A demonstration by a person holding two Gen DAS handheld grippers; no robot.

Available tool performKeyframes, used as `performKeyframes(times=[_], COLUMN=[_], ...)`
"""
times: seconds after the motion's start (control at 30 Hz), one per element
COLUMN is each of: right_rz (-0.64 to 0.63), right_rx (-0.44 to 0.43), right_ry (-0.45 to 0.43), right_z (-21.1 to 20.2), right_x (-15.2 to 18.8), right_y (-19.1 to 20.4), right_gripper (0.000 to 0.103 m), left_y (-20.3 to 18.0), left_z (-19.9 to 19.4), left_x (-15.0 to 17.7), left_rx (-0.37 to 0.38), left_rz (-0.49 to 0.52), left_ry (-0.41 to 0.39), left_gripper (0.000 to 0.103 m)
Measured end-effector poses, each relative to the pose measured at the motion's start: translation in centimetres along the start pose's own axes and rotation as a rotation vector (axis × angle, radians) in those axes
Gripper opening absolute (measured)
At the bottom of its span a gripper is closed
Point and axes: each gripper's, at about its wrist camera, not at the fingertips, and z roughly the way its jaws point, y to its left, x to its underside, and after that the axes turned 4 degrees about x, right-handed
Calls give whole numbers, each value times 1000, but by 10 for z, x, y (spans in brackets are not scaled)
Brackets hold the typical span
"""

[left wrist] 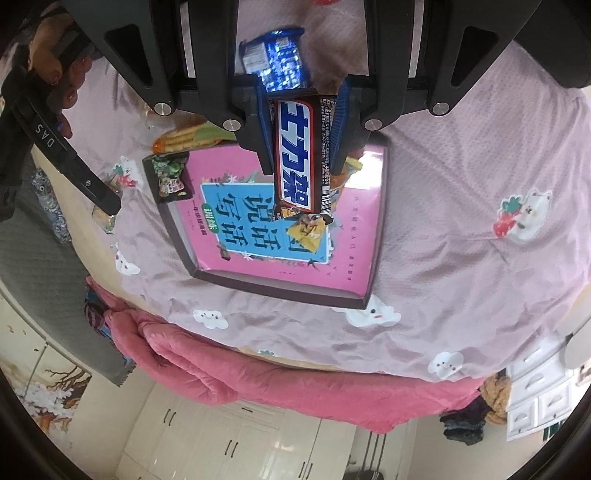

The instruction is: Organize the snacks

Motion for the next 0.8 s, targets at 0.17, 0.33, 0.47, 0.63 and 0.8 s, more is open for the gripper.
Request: performKeyframes(times=[0.17, 0.33, 0.47, 0.63, 0.8], right_rz=[17, 36, 38, 27, 33], right_rx=[0, -8, -9, -12, -16], right_ry=[-13, -15, -19, -12, 0], right_z=[1, 3, 5, 13, 23], right_x=[-7, -10, -13, -17, -19], right_y=[-8, -14, -15, -16, -18], right_gripper=[34, 34, 34, 34, 34], left_y=[-6, -12, -14, -14, -15], left_z=[10, 19, 28, 42, 55], left_x=[-8, -18, -24, -29, -32], left_rx=[19, 42, 52, 61, 62], left_rz=[9, 13, 13, 7, 24], left_ry=[8, 10, 15, 35, 48], left_gripper=[29, 29, 29, 29, 29])
